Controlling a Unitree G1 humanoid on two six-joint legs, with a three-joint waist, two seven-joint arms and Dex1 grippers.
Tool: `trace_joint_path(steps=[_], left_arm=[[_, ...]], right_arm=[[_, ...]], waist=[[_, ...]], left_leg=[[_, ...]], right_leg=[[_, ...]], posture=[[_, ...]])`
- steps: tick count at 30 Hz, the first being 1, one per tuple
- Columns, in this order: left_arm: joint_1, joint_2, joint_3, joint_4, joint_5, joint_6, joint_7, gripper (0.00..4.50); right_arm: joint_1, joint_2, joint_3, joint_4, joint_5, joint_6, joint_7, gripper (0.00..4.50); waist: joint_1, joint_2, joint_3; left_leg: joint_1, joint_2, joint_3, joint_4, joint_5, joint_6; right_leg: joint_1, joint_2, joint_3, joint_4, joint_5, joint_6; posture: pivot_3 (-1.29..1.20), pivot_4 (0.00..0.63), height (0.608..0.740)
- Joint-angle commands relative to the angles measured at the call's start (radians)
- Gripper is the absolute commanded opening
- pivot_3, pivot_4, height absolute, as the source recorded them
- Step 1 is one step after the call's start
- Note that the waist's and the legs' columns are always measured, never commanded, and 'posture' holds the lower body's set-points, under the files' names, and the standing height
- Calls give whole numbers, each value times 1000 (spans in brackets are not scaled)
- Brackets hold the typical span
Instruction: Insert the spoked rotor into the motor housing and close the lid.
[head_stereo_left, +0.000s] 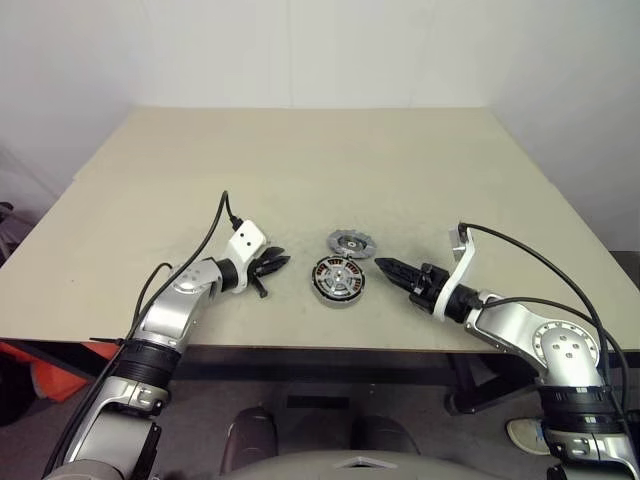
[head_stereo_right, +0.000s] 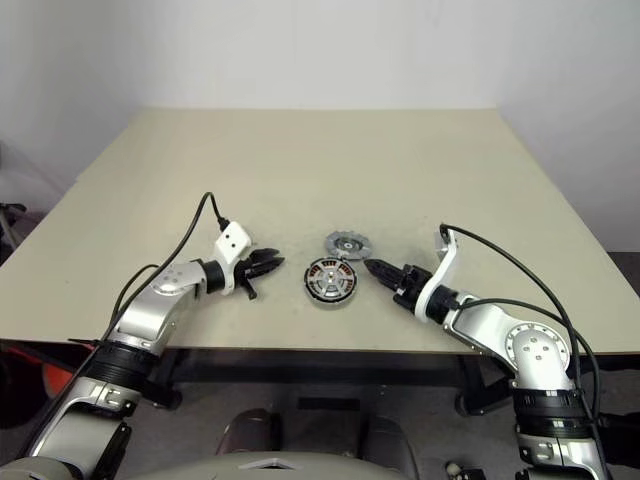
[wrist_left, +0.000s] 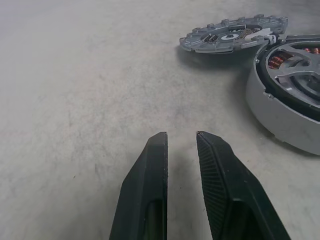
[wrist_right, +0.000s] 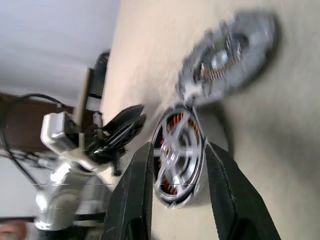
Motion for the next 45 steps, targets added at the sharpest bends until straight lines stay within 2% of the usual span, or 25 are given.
trace_joint_path(steps=[1,5,7,12,20,25,32,35,39,42,45], left_arm=[[-29,-4,13,-10,0,-19,4,998],[-35,-8,14,-4,3,-22,8,998],[-33,-9,15,-3,4,-24,11,998],[-20,-3,22,-15,0,-21,13,998],[-10,-1,17,-21,3,-19,16,998],[-17,-1,12,-9,6,-24,10,998],[-21,0,11,-8,7,-24,8,998],[-15,3,18,-14,5,-19,13,998],[-10,8,24,-16,4,-19,17,998],[-12,8,25,-13,4,-20,21,998],[-14,6,23,-9,5,-22,24,998]], right_arm=[[-97,-17,125,-19,-297,-77,153,1804],[-169,-40,290,77,-637,-175,253,1804],[-187,-25,302,92,-708,-206,301,1804],[-180,-9,273,42,-768,-228,412,1804],[-160,6,192,-105,-781,-238,490,1804],[-157,18,201,-182,-784,-216,530,1804],[-131,48,313,-48,-966,-283,568,1804],[-116,35,382,41,-1106,-379,584,1804],[-117,32,383,89,-1178,-461,611,1804],[-129,30,367,106,-1219,-533,626,1804],[-146,29,321,52,-1197,-609,685,1804]], waist=[[-1,0,0],[2,0,0],[7,0,0],[6,0,0],[5,0,0],[4,0,0],[2,0,0],[1,0,0],[-2,0,-1],[-2,0,-1],[-2,0,-1]], left_leg=[[-1,0,0,0,0,0],[1,0,0,0,0,-1],[0,0,-1,1,0,0],[0,0,0,1,-1,2],[2,0,0,2,-1,2],[3,0,0,2,-1,3],[3,0,0,2,-1,3],[3,0,0,2,-1,3],[7,0,0,2,-2,4],[10,0,0,2,-3,6],[11,0,0,2,-3,6]], right_leg=[[0,0,0,0,0,0],[0,0,-1,0,0,-1],[0,0,-1,0,2,-4],[1,0,0,0,4,-7],[2,0,0,1,4,-8],[3,0,0,1,4,-8],[3,0,0,1,4,-8],[3,0,0,1,4,-8],[6,0,0,1,4,-7],[9,0,0,1,0,-1],[10,0,1,1,0,-1]], posture=[[0,0,740],[0,0,740],[0,0,740],[0,0,740],[0,0,740],[0,0,740],[0,0,740],[0,0,740],[0,0,740],[0,0,740],[0,0,740]])
